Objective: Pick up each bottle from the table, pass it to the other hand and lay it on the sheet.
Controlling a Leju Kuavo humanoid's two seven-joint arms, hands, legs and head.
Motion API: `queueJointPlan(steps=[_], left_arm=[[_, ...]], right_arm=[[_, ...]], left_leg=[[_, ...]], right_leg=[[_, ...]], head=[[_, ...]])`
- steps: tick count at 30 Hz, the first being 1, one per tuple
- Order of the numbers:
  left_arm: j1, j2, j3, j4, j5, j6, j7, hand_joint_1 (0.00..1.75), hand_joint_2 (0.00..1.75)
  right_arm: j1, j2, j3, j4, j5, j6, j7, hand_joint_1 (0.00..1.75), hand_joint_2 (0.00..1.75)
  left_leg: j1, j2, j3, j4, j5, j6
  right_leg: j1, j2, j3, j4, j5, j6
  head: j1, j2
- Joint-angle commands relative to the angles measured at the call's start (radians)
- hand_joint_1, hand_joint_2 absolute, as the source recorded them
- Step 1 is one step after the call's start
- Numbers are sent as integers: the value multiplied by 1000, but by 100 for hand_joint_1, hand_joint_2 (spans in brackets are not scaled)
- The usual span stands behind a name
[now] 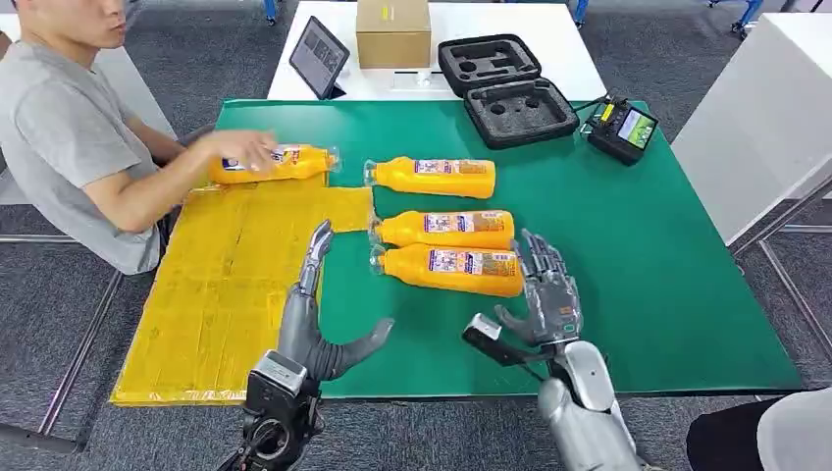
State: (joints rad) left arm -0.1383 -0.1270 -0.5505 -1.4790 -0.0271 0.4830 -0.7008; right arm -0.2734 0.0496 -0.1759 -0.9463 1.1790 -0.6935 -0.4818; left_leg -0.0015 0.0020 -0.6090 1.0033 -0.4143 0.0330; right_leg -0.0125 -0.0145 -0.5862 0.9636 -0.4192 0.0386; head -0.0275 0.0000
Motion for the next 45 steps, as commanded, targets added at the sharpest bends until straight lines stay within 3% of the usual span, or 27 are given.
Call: queueJointPlan(steps=[1, 10, 19, 32, 45], left_arm=[[-53, 0, -43, 26, 11, 2, 3, 0, 175], [-98, -8, -54, 45, 29, -4, 3, 0, 175], [-103, -6, -59, 46, 30, 11, 3, 0, 175], [-150, -51, -78, 137, 55, -8, 3, 0, 175], [-154, -59, -79, 140, 67, -22, 3, 0, 175]], right_arm=[[-118, -46, 5, 233, -24, -5, -18, 0, 175], [-253, -81, 79, 435, -25, 5, -17, 0, 175], [-269, -75, 92, 456, -42, 3, -44, 0, 175], [-282, 55, 136, 479, -210, 102, -198, 0, 175], [-294, 53, 186, 520, -198, 154, -120, 0, 175]], left_leg=[[1, 1, 3, 0, -1, -2], [0, 1, 1, 1, -1, -1], [1, 1, 3, 0, -1, -1], [1, 3, 3, 0, -2, -2], [0, 0, 1, 0, 0, -1]], right_leg=[[0, 2, 3, -1, -1, -1], [0, 2, 1, 1, 0, -1], [0, 2, 2, 0, -1, -1], [1, 5, 2, 0, -1, -2], [0, 1, 1, 0, 0, -1]], head=[[0, 0], [-1, 0], [0, 0], [0, 0], [0, 0]])
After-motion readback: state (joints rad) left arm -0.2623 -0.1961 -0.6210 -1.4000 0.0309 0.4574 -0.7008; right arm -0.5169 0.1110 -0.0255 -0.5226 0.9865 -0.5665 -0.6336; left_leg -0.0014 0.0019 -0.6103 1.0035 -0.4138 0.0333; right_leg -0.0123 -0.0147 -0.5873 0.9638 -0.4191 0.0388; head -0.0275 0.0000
